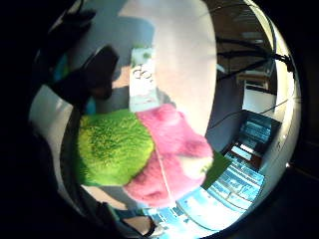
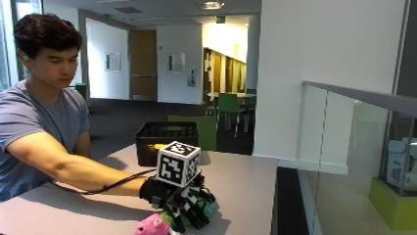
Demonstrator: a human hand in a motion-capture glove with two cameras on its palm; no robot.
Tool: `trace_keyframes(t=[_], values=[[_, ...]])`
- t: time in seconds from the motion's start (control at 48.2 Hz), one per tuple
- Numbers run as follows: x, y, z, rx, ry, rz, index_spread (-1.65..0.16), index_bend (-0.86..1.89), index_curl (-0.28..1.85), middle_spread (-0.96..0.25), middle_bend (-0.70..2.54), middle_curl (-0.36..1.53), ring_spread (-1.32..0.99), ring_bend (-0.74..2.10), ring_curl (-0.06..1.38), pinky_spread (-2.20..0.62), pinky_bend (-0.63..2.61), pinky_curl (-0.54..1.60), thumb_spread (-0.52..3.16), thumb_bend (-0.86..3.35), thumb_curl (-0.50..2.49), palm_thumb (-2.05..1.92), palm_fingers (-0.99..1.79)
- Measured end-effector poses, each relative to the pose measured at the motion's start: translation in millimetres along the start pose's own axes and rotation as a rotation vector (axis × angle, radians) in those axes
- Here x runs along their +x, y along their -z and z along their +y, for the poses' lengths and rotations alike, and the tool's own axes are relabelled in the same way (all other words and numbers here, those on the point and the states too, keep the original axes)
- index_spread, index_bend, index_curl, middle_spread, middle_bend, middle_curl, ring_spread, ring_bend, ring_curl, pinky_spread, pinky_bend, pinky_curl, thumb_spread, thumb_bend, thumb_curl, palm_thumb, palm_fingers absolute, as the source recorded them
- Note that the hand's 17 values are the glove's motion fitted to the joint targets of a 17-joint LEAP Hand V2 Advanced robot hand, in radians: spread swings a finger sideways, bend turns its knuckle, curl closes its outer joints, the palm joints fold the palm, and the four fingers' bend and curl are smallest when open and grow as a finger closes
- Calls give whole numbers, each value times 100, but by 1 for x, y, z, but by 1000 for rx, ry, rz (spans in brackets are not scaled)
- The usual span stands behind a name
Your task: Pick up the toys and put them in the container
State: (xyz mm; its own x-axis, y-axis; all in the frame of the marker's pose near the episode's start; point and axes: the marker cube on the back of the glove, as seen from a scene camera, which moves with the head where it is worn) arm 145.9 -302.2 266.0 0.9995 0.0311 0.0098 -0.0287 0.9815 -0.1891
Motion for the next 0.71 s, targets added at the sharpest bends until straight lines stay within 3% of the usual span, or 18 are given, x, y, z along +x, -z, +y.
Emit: trace_keyframes(t=[0.145, 0.249, 0.311, 0.561, 0.706], values=[[0, 4, 8, 155, -20, 96, -36, 15, 6, -4, 47, 43, -14, 74, 30, -3, 115, 29, 133, 22, 34, 41, 31], [2, 5, 15, 138, -57, 84, -38, 13, 7, -11, 50, 44, -25, 93, 34, -14, 114, 28, 142, 29, 36, 50, 53], [5, 4, 19, 97, -91, 41, -39, 9, 5, -18, 53, 44, -33, 109, 37, -27, 117, 28, 145, 33, 38, 58, 83], [8, 6, 43, -173, -163, -121, -41, 14, 4, -34, 60, 51, -42, 114, 45, -42, 117, 35, 117, 31, 52, 72, 91], [-1, 38, 62, -145, -165, -87, -41, 15, 3, -39, 60, 54, -45, 115, 46, -44, 116, 37, 101, 30, 61, 77, 94]])
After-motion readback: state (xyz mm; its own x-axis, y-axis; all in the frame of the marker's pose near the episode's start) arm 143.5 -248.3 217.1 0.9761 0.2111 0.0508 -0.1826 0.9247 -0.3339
